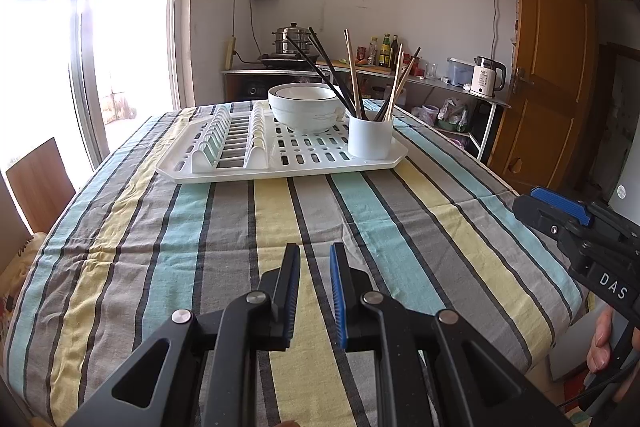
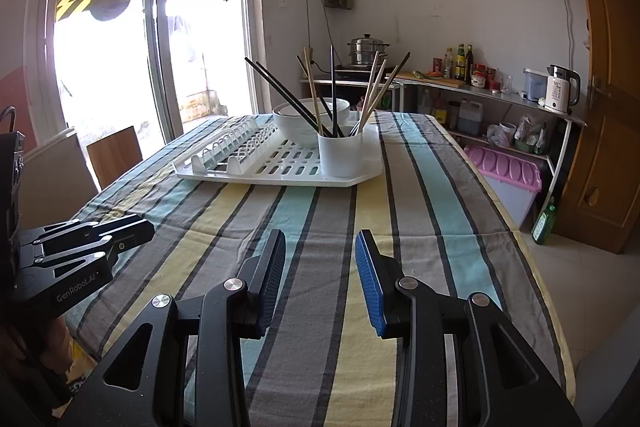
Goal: Organize utensils
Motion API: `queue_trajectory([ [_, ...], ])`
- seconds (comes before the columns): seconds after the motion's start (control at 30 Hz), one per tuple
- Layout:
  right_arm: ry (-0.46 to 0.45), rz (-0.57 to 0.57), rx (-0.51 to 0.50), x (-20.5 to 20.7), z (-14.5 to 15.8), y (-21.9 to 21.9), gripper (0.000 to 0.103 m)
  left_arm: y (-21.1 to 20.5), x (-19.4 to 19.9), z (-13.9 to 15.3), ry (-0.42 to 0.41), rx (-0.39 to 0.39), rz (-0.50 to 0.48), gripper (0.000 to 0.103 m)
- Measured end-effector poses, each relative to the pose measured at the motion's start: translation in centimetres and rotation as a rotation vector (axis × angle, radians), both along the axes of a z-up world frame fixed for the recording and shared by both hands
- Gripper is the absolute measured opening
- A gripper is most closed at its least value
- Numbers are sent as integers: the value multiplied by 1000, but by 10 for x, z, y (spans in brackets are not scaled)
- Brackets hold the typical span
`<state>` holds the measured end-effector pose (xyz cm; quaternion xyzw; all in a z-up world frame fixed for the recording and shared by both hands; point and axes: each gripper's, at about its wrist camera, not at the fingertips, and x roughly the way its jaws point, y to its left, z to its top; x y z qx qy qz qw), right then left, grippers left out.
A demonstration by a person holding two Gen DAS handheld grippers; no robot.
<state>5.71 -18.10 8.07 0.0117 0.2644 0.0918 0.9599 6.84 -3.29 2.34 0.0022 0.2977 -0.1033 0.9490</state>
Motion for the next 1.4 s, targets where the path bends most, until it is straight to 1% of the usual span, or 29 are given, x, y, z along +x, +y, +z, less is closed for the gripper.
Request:
queue_trajectory([
  [0.6, 4, 2, 0, 0, -1, 0, 37, -1, 0, -3, 9, 0, -6, 15],
  [0.8, 7, 2, -1, 0, -1, 0, 37, -2, 1, -4, 8, 19, 0, 15],
  [0.93, 6, 2, -1, 0, -1, 0, 37, -1, 2, -5, 15, 14, 0, 15],
  [1.1, 7, 2, 0, 1, -1, 0, 37, -1, 2, -6, 4, 21, 9, 15],
  [1.4, 7, 2, 0, 1, -1, -1, 37, 1, 1, -5, -11, 10, 20, 15],
])
